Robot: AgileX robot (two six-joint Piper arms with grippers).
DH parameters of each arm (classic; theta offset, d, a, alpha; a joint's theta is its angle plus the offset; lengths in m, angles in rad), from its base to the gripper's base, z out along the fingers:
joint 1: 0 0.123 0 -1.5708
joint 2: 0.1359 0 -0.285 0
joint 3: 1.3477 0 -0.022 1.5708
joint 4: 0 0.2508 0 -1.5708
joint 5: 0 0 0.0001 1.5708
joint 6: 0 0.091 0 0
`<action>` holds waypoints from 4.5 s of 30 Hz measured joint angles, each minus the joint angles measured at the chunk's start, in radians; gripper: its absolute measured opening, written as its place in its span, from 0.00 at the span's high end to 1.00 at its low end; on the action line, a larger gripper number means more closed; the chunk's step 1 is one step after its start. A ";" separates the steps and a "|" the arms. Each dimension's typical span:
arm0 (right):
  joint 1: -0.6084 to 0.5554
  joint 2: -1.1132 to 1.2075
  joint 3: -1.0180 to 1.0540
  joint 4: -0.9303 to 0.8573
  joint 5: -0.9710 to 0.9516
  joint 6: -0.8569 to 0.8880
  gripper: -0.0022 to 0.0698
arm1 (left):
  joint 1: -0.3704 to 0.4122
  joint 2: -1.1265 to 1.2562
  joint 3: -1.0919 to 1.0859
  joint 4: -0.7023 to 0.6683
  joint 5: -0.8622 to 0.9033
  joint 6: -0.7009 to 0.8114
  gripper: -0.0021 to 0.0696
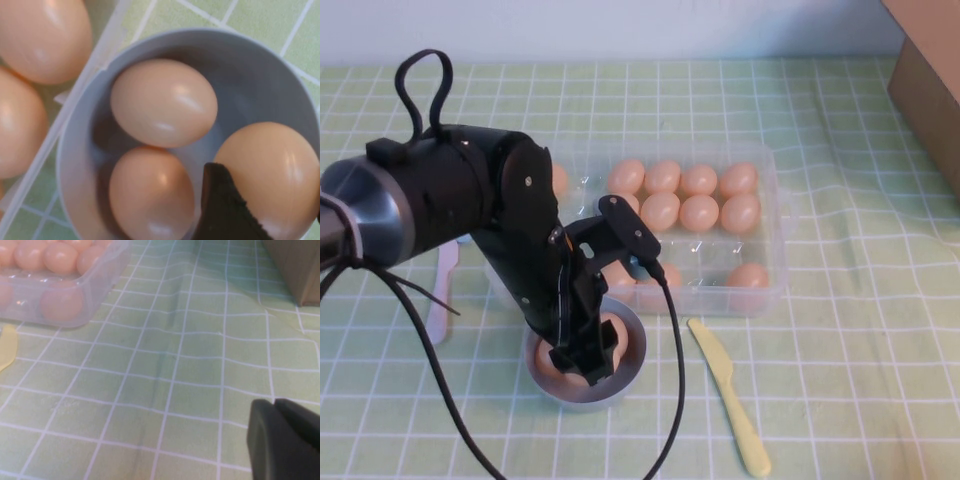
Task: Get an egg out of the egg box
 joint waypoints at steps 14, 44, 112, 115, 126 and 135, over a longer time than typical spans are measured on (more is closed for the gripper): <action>0.000 0.000 0.000 0.000 0.000 0.000 0.99 | 0.000 0.030 0.000 -0.008 0.013 0.000 0.52; 0.000 -0.004 0.000 0.000 0.000 0.000 0.99 | 0.000 -0.089 0.004 0.035 -0.060 -0.005 0.35; 0.000 -0.004 0.000 0.000 0.000 -0.002 0.99 | 0.494 -1.658 1.265 0.087 -1.265 -0.422 0.97; 0.000 -0.004 0.000 0.000 0.000 -0.002 0.99 | 0.509 -1.709 1.267 0.117 -1.175 -0.453 0.97; 0.000 -0.004 0.000 0.000 0.000 -0.002 0.99 | 0.509 -1.732 1.267 0.157 -0.833 -0.519 0.97; 0.000 -0.004 0.000 0.000 0.000 -0.002 0.99 | 0.509 -1.732 1.267 0.182 -0.641 -0.537 0.97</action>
